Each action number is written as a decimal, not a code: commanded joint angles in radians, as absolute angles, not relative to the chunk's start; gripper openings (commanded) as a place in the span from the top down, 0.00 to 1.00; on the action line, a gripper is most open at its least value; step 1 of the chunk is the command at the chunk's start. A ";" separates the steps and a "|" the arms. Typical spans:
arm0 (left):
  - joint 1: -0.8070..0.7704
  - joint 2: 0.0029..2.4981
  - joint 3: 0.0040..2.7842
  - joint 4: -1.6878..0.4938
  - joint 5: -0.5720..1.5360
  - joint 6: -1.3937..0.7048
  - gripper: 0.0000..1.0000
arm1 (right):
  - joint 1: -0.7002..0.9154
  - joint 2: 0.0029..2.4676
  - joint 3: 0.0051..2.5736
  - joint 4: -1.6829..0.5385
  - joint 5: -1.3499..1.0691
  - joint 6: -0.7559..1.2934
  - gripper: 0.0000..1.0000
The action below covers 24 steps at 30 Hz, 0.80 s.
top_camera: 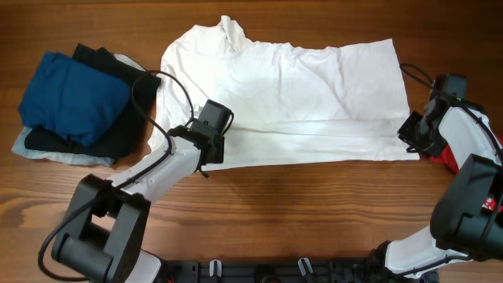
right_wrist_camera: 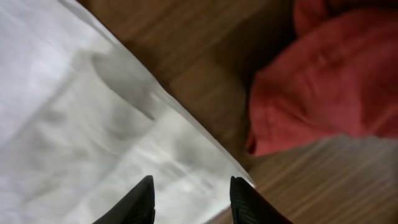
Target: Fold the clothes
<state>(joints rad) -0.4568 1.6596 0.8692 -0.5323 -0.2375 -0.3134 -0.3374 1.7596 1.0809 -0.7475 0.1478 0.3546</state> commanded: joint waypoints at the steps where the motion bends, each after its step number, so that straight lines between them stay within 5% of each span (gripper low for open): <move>1: -0.455 1.620 0.875 -0.597 -0.229 -0.352 0.54 | -0.341 1.779 1.044 -0.744 0.207 0.369 0.58; 12: -0.421 1.622 0.816 -0.550 -0.301 -0.382 0.47 | -0.340 1.779 0.937 -0.662 0.156 0.370 0.55; 15: -0.376 1.625 0.794 -0.538 -0.301 -0.382 0.46 | -0.340 1.779 0.937 -0.663 0.155 0.370 0.80; 18: -0.326 1.625 0.783 -0.540 -0.299 -0.382 0.46 | -0.340 1.779 0.937 -0.663 0.153 0.370 0.92; 24: -0.278 1.625 0.762 -0.551 -0.227 -0.382 0.47 | -0.341 1.779 0.937 -0.692 0.161 0.371 0.96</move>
